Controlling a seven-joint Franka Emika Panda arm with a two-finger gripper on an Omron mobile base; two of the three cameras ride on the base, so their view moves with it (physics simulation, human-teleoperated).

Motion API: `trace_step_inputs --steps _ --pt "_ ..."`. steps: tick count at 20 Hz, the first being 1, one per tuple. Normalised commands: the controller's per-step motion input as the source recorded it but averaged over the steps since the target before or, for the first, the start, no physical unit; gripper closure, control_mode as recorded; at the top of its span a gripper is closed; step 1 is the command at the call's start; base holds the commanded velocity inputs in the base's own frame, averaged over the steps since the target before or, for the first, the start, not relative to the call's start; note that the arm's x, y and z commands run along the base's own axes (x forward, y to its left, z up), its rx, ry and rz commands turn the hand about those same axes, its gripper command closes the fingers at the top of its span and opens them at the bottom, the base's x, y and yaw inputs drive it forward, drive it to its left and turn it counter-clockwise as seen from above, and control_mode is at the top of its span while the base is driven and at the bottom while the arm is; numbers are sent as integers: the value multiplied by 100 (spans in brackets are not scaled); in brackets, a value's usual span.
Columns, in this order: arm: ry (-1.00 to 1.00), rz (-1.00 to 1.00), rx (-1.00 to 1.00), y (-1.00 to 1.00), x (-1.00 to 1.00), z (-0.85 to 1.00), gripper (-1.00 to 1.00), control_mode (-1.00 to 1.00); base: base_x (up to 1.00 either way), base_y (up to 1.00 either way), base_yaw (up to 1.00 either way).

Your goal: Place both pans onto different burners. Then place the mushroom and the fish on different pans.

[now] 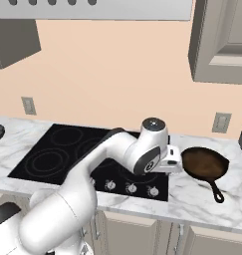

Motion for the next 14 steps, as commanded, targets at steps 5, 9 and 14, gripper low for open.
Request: trace_step_inputs --steps 5,9,14 --pt "1 -4 0 -54 26 -3 -100 -100 0 0 0" --pt "0 -3 0 -52 6 -3 -100 -100 0 0 0" --pt "0 -2 0 -52 3 -6 -100 -100 0 0 0"
